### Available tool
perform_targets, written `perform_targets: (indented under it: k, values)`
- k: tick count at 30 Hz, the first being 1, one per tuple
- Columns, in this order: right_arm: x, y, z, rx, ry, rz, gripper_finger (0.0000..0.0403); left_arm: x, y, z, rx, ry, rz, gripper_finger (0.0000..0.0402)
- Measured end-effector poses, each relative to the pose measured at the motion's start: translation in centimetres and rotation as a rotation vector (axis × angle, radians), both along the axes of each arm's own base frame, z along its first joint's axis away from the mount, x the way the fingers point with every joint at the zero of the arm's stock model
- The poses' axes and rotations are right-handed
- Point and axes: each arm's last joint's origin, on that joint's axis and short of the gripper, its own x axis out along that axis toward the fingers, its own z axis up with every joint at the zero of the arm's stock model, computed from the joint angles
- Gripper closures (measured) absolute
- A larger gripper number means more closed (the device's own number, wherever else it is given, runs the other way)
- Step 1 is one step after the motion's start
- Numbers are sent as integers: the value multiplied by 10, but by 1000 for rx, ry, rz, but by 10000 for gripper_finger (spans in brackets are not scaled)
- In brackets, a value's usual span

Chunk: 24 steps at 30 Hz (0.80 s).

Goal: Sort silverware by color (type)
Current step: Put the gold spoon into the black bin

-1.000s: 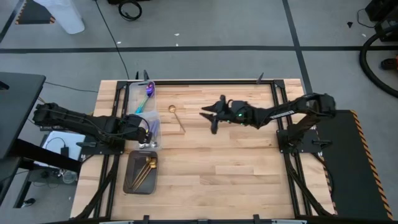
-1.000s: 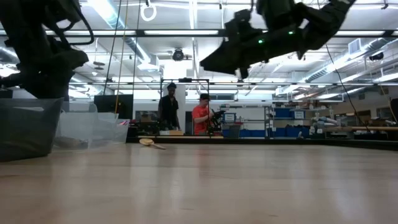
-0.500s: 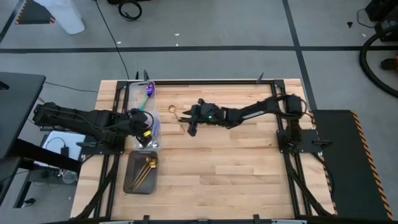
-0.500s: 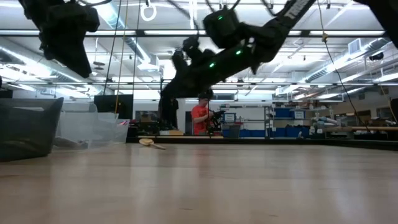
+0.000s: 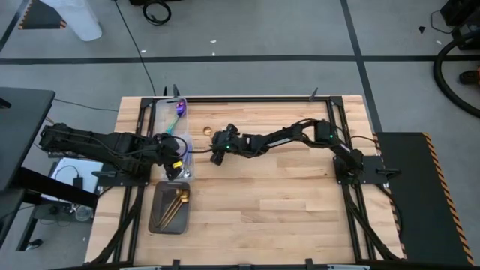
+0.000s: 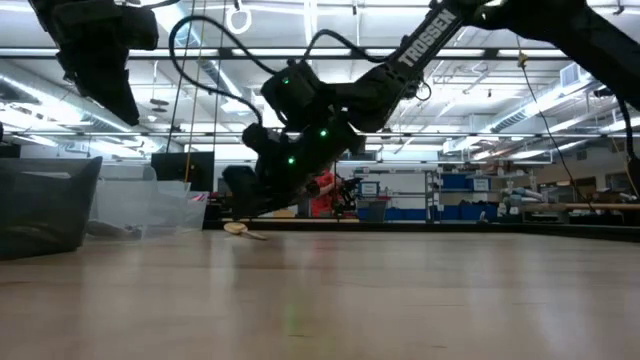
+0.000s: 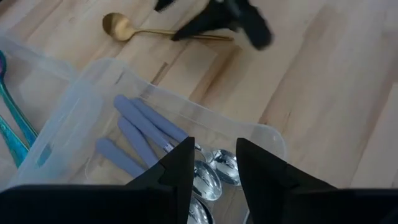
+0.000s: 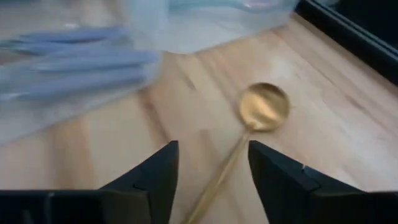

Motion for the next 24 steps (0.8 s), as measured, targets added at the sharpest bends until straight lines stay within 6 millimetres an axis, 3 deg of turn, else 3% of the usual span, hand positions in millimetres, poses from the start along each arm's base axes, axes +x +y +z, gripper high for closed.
perform_targets:
  k: [5,9,15,24]
  values:
    - [8,-8,-12,-46,12,-90,165,0,0,0,19,13,-43,276]
    - [6,-16,-22,11,28,-115,177,0,0,0,31,19,-62,276]
    - [2,-24,-24,91,55,-103,253,0,-2,-1,-24,32,-99,276]
    - [2,-16,-26,64,104,-61,386,0,-4,-1,-7,65,-256,276]
